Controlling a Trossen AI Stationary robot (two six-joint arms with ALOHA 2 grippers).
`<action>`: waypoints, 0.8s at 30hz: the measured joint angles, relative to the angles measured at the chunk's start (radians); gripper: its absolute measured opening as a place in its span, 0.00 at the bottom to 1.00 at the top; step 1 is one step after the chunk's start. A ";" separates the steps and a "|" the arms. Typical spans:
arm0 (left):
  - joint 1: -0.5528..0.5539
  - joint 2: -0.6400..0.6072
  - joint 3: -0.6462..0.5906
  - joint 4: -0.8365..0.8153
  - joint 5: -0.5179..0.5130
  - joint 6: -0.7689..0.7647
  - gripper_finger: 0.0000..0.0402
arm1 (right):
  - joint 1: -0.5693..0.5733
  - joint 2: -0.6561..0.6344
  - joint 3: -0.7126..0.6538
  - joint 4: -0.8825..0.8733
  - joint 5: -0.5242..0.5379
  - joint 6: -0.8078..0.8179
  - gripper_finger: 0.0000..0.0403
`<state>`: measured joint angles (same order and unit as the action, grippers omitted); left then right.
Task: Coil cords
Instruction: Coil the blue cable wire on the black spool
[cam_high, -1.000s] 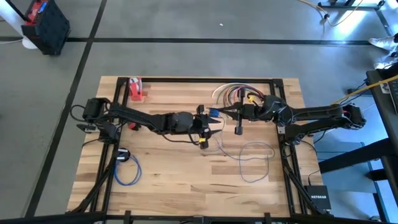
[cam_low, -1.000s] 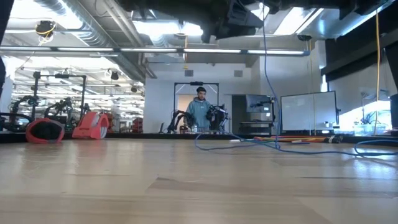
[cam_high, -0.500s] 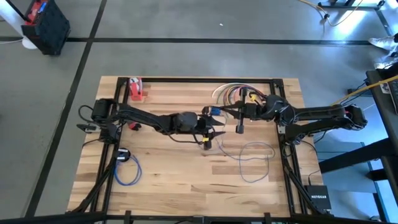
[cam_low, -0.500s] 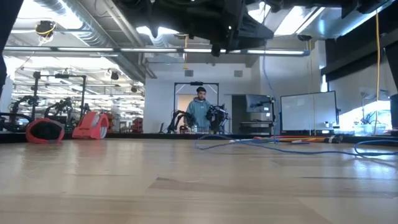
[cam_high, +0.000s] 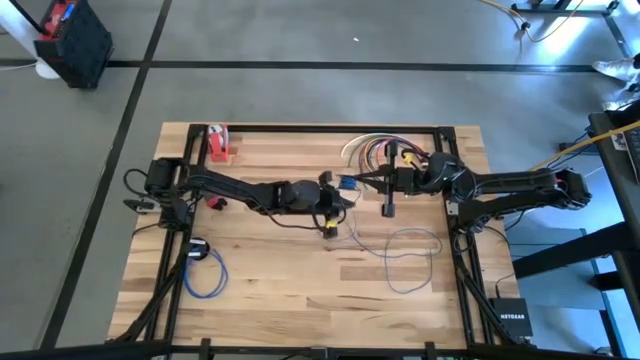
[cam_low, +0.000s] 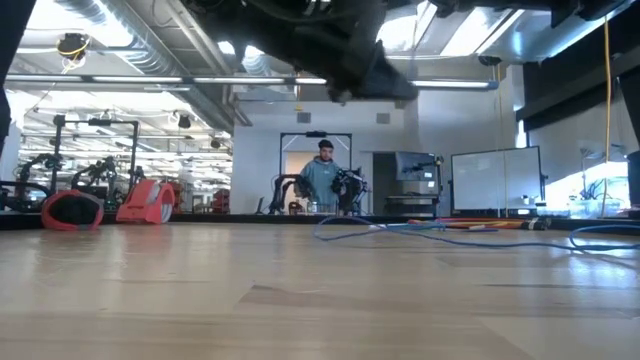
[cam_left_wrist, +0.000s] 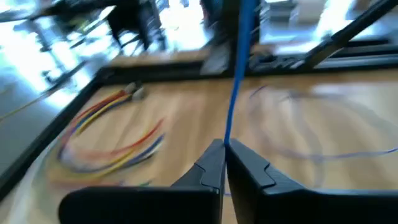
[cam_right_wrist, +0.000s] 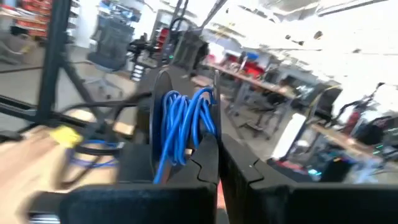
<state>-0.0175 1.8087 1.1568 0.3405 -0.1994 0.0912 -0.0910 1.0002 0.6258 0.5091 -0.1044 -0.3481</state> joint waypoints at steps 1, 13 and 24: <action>0.003 -0.014 0.000 -0.037 -0.034 -0.004 0.02 | 0.000 -0.006 0.000 -0.013 -0.016 0.008 0.01; -0.008 -0.274 0.000 -0.497 -0.179 -0.127 0.01 | 0.000 -0.080 0.000 -0.172 -0.064 -0.017 0.01; -0.009 -0.382 0.000 -0.572 -0.167 -0.266 0.01 | -0.001 0.017 0.000 -0.306 0.184 -0.176 0.01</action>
<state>-0.0269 1.4265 1.1572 -0.2313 -0.3668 -0.1748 -0.0921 1.0171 0.6258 0.2026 0.0795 -0.5239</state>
